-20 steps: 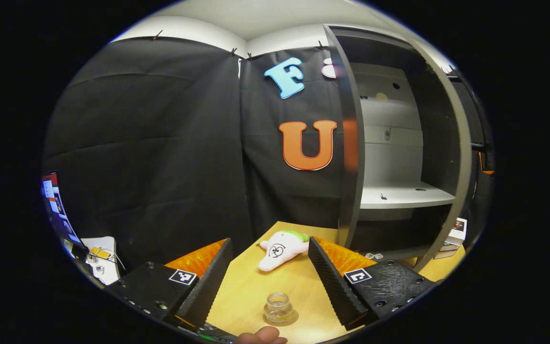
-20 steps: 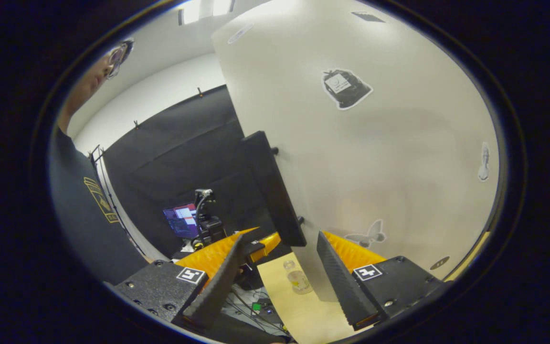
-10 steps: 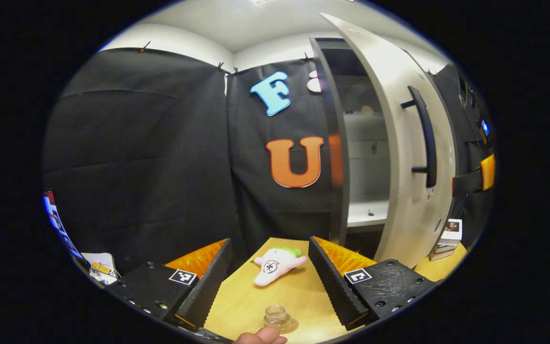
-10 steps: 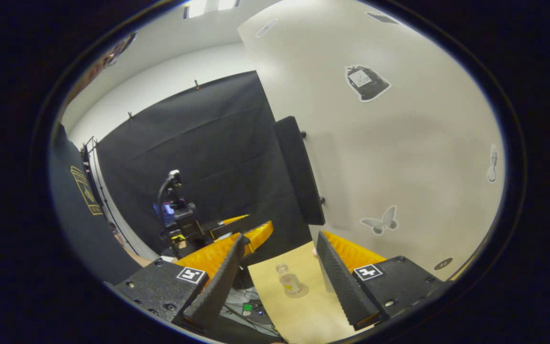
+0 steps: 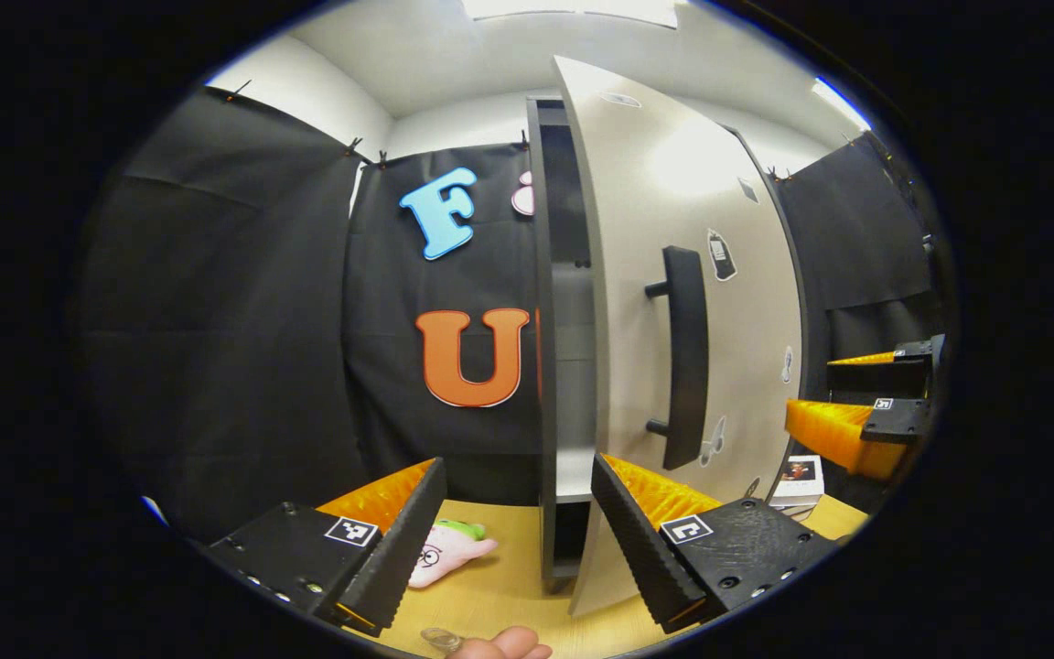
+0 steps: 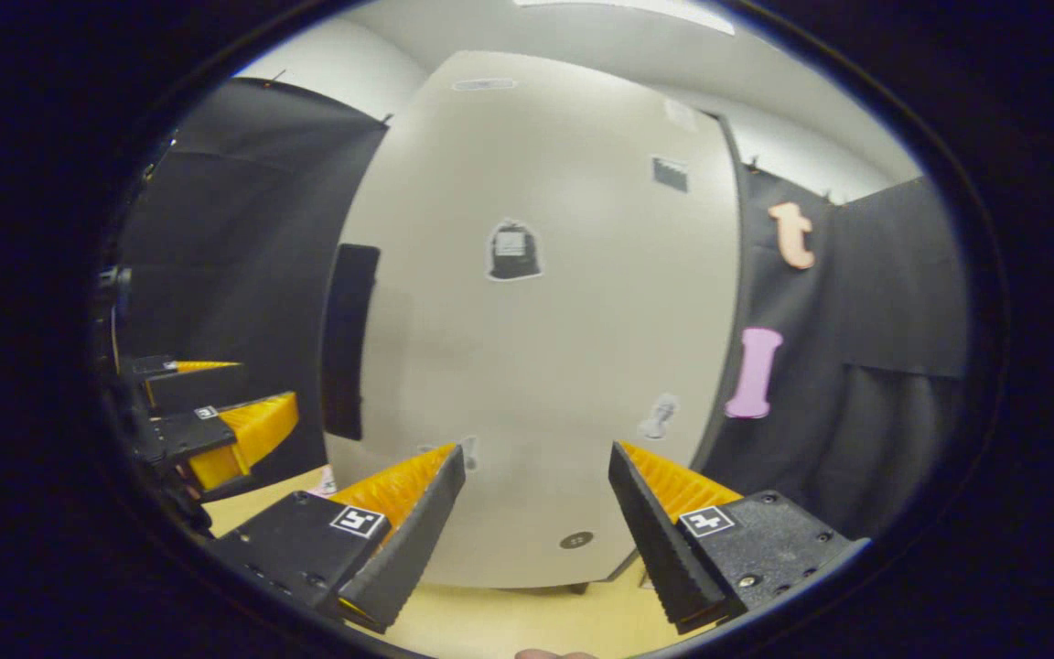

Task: Open the cabinet door with the right hand, grasp the bottle in the cabinet with the left hand and place it on the coaster, then close the cabinet door with the right hand.

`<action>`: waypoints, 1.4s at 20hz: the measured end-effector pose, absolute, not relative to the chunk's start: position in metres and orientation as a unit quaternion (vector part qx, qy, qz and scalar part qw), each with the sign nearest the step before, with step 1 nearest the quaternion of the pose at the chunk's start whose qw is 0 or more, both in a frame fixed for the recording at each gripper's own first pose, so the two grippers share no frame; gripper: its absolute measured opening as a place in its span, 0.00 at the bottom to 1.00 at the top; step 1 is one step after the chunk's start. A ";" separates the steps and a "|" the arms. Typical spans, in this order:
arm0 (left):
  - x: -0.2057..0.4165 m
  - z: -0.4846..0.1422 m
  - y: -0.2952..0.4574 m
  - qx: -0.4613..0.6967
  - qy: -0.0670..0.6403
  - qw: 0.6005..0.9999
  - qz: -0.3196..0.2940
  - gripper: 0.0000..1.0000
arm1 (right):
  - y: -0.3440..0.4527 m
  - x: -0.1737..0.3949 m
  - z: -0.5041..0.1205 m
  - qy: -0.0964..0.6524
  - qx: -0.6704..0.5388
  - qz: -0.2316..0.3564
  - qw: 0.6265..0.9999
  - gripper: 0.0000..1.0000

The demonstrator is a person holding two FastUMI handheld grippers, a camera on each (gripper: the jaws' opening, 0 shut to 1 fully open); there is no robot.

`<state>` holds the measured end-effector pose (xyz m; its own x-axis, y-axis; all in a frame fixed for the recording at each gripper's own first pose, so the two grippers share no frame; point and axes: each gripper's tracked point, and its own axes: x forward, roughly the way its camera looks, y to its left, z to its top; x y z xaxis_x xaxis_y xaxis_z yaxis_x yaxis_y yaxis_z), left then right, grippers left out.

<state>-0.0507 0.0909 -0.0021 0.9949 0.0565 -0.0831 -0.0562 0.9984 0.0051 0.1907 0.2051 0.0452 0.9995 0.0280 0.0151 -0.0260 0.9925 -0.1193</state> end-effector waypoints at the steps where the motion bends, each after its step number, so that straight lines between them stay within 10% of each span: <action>1: -0.048 -0.002 0.085 0.003 0.040 0.999 0.016 0.96 | 0.202 0.186 0.042 -0.008 -0.042 -0.008 0.999 1.00; 28: -0.012 0.022 0.000 -0.015 -0.001 1.000 -0.011 0.94 | 0.166 0.174 0.029 -0.007 -0.007 0.040 0.999 0.99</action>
<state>-0.0120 0.0002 0.0224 0.9998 -0.0215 0.0030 0.0216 0.9993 -0.0291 0.1743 0.1656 0.0287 0.9967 0.0798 0.0140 -0.0796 0.9967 -0.0152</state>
